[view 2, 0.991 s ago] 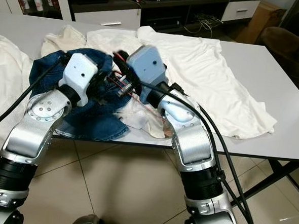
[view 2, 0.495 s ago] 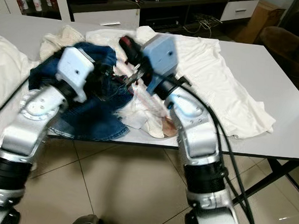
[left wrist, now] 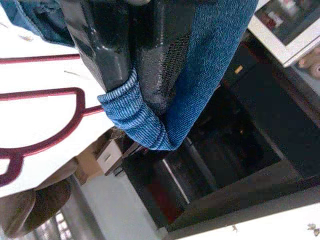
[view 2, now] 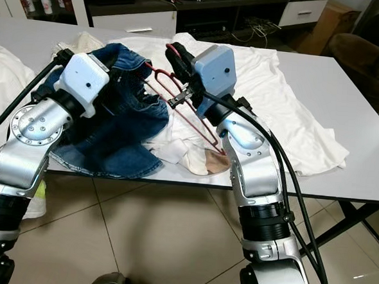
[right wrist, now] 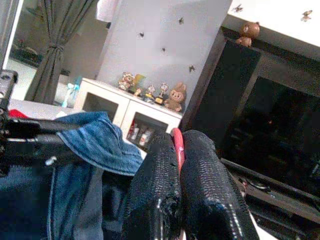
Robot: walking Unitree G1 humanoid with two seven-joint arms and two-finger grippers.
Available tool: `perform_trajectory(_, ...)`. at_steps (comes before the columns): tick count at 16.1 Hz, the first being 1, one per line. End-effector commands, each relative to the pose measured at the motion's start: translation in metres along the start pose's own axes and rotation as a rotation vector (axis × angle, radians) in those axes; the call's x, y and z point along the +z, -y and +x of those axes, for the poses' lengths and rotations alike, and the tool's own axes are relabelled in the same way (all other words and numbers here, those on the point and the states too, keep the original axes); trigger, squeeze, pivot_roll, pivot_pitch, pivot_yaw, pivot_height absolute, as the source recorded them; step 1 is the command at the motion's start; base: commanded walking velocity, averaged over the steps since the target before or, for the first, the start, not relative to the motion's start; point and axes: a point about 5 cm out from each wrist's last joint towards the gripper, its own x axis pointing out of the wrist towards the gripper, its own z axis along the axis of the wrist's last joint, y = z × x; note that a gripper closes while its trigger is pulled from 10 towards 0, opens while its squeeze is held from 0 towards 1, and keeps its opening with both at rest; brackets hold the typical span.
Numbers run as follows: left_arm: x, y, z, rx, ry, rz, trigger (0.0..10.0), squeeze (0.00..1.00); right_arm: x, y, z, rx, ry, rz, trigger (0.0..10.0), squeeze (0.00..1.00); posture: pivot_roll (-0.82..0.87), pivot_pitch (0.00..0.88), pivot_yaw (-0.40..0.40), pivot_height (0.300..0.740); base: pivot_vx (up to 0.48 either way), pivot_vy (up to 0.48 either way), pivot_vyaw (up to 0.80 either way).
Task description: Hang hanger
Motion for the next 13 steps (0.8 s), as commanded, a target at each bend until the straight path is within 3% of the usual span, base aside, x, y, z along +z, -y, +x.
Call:
perform_trajectory(1, 0.002, -0.017, 0.001, 0.058, -0.007, 0.015, 10.0, 0.00, 0.001, 0.011, -0.004, -0.055, 0.012, -0.021, 10.0, 0.00, 0.18, 0.000, -0.030, 0.740, 0.000, 0.000, 0.00)
perform_trajectory(7, -0.001, -0.053, -0.010, 0.183, -0.002, -0.038, 10.0, 0.00, -0.002, 0.030, -0.007, -0.185, 0.024, -0.049, 10.0, 0.00, 0.18, 0.000, -0.034, 0.740, 0.000, 0.000, 0.00)
perform_trajectory(9, -0.001, -0.054, -0.012, 0.168, 0.009, -0.067, 10.0, 0.00, -0.002, 0.032, -0.006, -0.206, 0.032, -0.054, 10.0, 0.00, 0.19, 0.000, -0.033, 0.740, 0.000, 0.000, 0.00)
perform_trajectory(10, -0.001, -0.054, -0.015, 0.160, 0.026, -0.122, 10.0, 0.00, -0.002, 0.036, -0.006, -0.243, 0.037, -0.062, 10.0, 0.00, 0.19, 0.000, -0.033, 0.740, 0.000, 0.000, 0.00)
perform_trajectory(13, 0.002, -0.055, -0.016, 0.144, 0.065, -0.101, 10.0, 0.00, -0.002, 0.035, -0.006, -0.229, 0.040, -0.080, 10.0, 0.00, 0.19, 0.000, -0.033, 0.740, 0.000, 0.000, 0.00)
